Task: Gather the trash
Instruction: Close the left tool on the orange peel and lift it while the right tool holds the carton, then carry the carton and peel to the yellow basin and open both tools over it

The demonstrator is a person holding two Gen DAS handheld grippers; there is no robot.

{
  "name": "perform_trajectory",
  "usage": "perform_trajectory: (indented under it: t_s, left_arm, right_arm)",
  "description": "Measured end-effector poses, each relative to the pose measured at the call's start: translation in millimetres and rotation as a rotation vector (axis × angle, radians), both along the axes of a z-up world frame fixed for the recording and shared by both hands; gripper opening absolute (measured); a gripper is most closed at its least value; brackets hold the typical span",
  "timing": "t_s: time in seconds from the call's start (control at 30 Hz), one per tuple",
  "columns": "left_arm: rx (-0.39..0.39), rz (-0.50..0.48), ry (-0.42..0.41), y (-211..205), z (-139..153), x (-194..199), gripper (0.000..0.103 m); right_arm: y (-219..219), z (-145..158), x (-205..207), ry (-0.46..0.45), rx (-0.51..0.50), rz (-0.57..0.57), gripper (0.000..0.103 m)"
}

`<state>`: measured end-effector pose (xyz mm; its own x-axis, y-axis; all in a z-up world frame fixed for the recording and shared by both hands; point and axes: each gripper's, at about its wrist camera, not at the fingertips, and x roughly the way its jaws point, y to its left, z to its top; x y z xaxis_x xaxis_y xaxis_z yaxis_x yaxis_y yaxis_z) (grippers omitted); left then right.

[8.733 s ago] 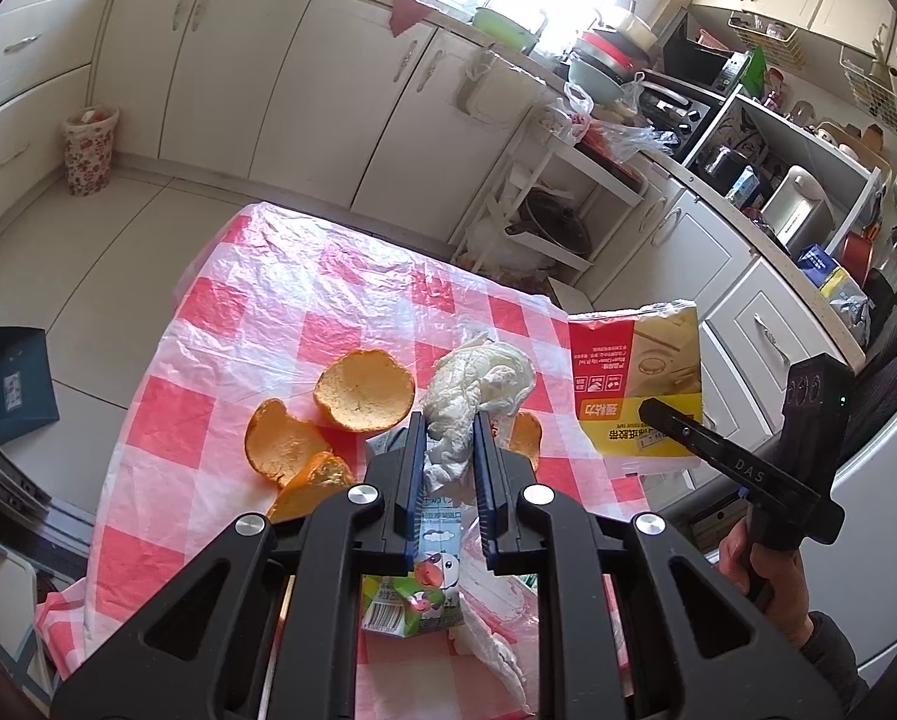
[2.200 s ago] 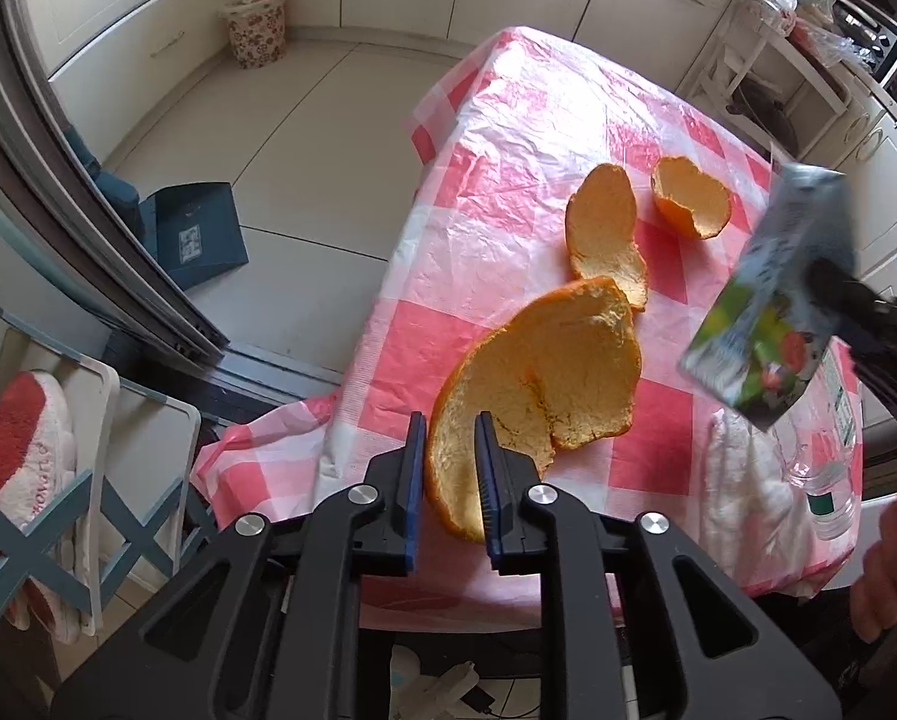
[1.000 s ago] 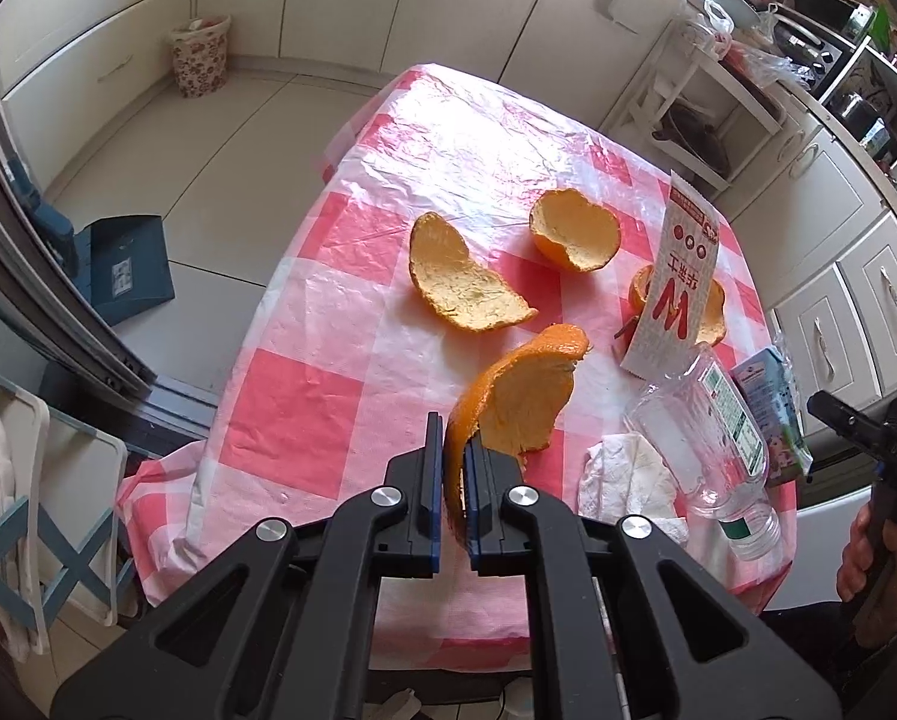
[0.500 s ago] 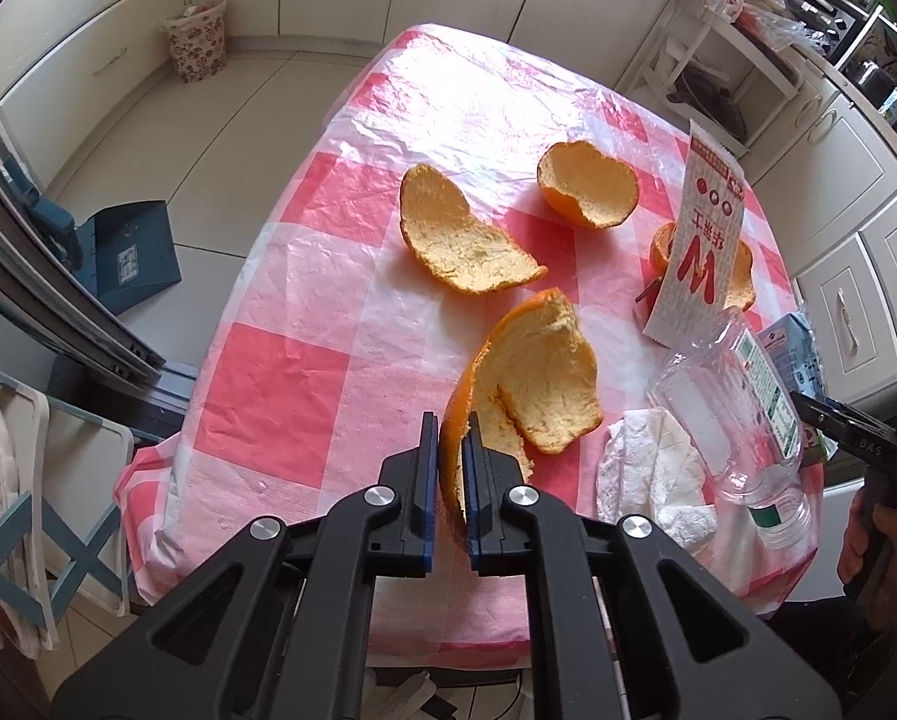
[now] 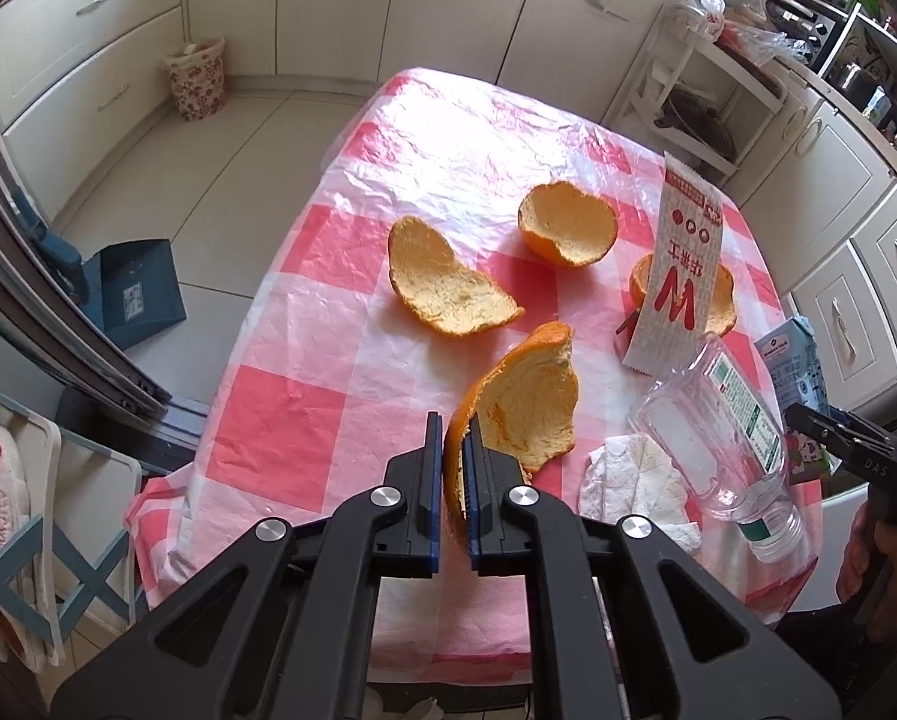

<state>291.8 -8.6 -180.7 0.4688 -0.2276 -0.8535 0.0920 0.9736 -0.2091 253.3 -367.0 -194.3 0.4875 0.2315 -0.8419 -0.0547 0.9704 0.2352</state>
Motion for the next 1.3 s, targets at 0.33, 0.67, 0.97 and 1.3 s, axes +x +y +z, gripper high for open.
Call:
perform_trajectory:
  t_s: [0.33,0.67,0.97,1.3]
  left_arm:
    - [0.119,0.013,-0.184,-5,34,-17,0.006]
    - [0.167,0.02,-0.321,-13,61,-31,0.006]
    - [0.159,0.046,-0.393,-13,75,-42,0.006]
    - [0.142,0.064,-0.467,-16,87,-53,0.006]
  right_arm:
    - [-1,4,-6,-0.032,0.012,-0.003,0.063]
    - [-5,11,-14,-0.073,0.025,-0.002,0.063]
    - [-8,27,-22,-0.14,0.05,-0.004,0.063]
    - [-5,37,-27,-0.198,0.072,-0.008,0.063]
